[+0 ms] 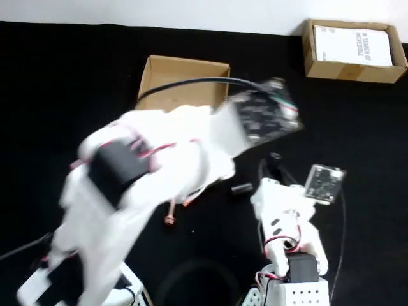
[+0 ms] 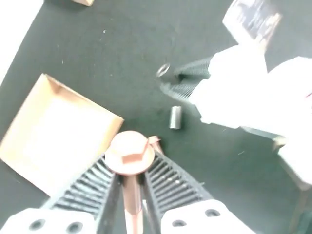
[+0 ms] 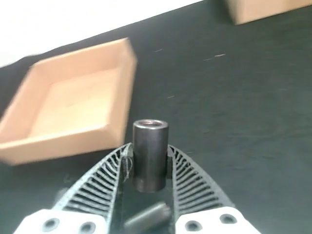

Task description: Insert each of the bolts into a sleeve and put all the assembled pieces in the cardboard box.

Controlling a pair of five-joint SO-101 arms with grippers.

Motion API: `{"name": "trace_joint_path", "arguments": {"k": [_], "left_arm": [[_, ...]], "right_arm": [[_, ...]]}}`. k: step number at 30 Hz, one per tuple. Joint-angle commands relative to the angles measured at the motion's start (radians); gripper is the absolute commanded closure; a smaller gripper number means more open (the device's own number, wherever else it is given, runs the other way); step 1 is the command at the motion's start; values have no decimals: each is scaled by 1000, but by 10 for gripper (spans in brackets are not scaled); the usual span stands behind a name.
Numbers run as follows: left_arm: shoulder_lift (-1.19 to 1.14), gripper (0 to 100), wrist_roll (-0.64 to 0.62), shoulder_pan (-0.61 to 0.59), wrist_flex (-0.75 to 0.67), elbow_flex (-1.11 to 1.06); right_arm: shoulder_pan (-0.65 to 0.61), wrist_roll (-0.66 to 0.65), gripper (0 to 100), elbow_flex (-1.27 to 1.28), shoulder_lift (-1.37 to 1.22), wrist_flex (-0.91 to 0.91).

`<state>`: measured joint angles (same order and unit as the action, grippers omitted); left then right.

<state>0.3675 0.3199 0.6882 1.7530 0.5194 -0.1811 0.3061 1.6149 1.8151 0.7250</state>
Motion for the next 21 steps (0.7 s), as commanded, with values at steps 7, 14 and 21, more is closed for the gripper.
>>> {"name": "trace_joint_path", "arguments": {"k": [7,14,21], "left_arm": [[515,992,-302,-1,0,-440],[811,992,-361,-171,-278,-957],[1021,992,-362,-265,-806,-1521]], "right_arm": [[-209,-78,991,-54,18,-21],[-278,-152,991,-59,18,-21],[-271,-149,991,-81,19,-160]]}}
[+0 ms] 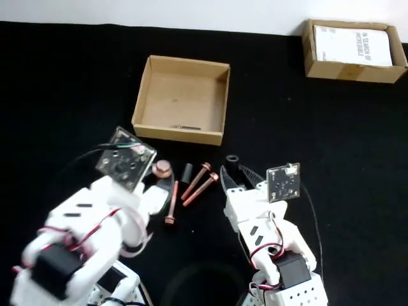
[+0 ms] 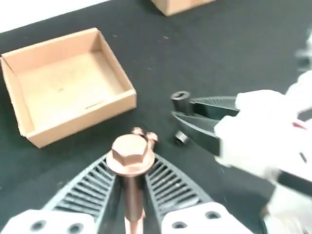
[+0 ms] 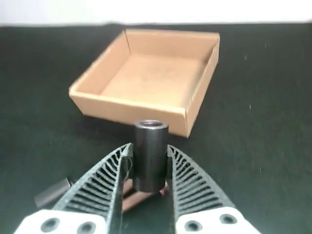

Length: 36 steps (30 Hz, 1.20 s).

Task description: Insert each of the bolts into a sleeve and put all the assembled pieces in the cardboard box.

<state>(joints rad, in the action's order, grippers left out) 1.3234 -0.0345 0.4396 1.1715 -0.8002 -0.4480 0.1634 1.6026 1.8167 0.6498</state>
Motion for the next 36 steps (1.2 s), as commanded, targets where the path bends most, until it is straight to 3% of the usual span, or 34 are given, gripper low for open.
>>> {"name": "trace_joint_path", "arguments": {"k": [1,7,11,18,22,26,32,36], "left_arm": [[84,992,-8,-13,-296,-268],[104,992,-9,-12,-798,-552],[81,992,-9,-12,-1003,-634],[-177,991,-60,-21,-1063,-591],[-337,991,-173,-56,-1099,-433],[-512,991,-192,-82,-1100,-234],[-700,991,-193,-70,-1099,1],[-708,991,-193,-30,-1097,31]], "right_arm": [[-4,-6,991,-68,18,-119],[-7,-5,991,-59,18,-182],[-7,-3,991,-68,19,-180],[-12,58,991,-84,21,-7],[-15,61,991,-76,21,-2],[-21,61,991,-48,21,-4],[-31,57,991,79,19,-197],[-31,55,991,139,18,-323]]}}
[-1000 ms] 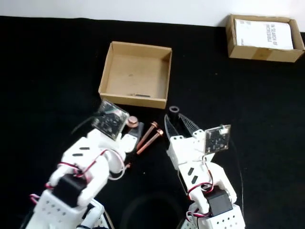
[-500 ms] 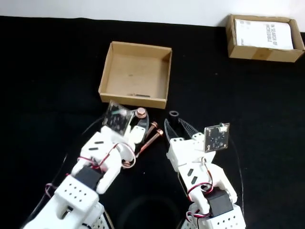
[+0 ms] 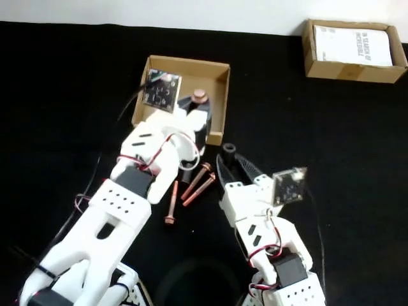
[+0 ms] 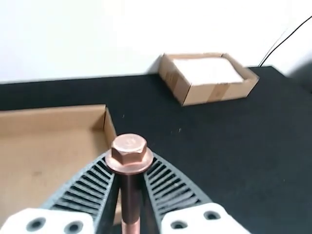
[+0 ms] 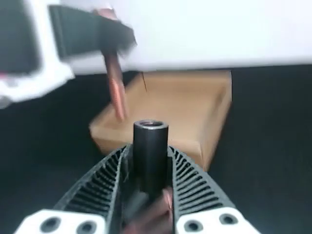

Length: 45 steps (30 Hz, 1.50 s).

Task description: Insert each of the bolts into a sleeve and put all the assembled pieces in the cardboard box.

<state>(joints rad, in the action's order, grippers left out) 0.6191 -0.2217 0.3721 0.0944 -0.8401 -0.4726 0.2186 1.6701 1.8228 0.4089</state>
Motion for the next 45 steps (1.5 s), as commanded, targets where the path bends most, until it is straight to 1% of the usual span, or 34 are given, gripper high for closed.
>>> {"name": "trace_joint_path", "arguments": {"k": [1,6,12,17,25,30,36,40,45], "left_arm": [[-4,991,-6,45,-20,71],[-4,991,-6,84,35,105],[-4,991,-5,94,178,263],[-4,991,-5,99,253,366],[-4,991,-3,245,399,452],[-4,991,0,249,411,438],[-10,991,2,203,404,432],[-13,991,2,194,341,424],[-13,991,2,203,339,423]], "right_arm": [[-7,0,991,77,12,-87],[-7,0,991,116,12,-91],[-5,3,991,131,10,-143],[-5,2,991,131,10,-154],[-5,0,991,131,10,-154],[-4,0,991,130,10,-154],[-4,0,991,127,10,-154],[-5,0,991,122,10,-153],[-5,0,991,120,10,-153]]}}
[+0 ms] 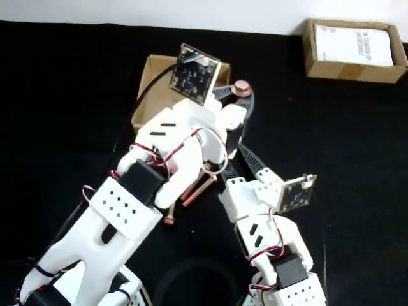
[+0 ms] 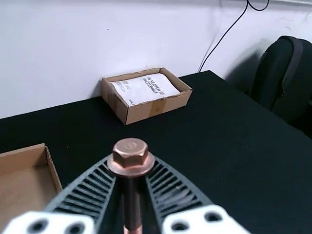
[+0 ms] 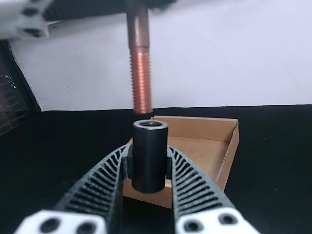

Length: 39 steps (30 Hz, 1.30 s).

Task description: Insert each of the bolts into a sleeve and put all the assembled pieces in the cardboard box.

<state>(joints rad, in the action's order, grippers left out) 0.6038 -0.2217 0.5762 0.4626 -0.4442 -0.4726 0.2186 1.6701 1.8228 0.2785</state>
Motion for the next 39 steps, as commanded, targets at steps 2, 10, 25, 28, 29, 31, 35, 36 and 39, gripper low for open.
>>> {"name": "trace_joint_path", "arguments": {"k": [2,10,25,28,29,31,35,36,39], "left_arm": [[2,991,2,-1,-31,16],[2,991,92,-2,-140,-122],[1,991,107,-28,-164,-151],[4,991,107,-28,-161,-151],[4,991,106,-28,-160,-151],[4,991,106,-28,-150,-159],[12,989,106,-21,-106,-211],[12,983,106,-12,-86,-220],[12,902,106,4,12,-226]], "right_arm": [[-5,0,991,120,10,-24],[-5,-2,991,120,10,-24],[-2,-2,991,120,10,-24],[-2,-2,991,120,10,-24],[-2,-2,991,120,10,-24],[-2,-2,991,120,10,-24],[-2,-2,991,120,10,-24],[-2,-2,991,120,10,-24],[-1,-2,991,120,10,-24]]}}
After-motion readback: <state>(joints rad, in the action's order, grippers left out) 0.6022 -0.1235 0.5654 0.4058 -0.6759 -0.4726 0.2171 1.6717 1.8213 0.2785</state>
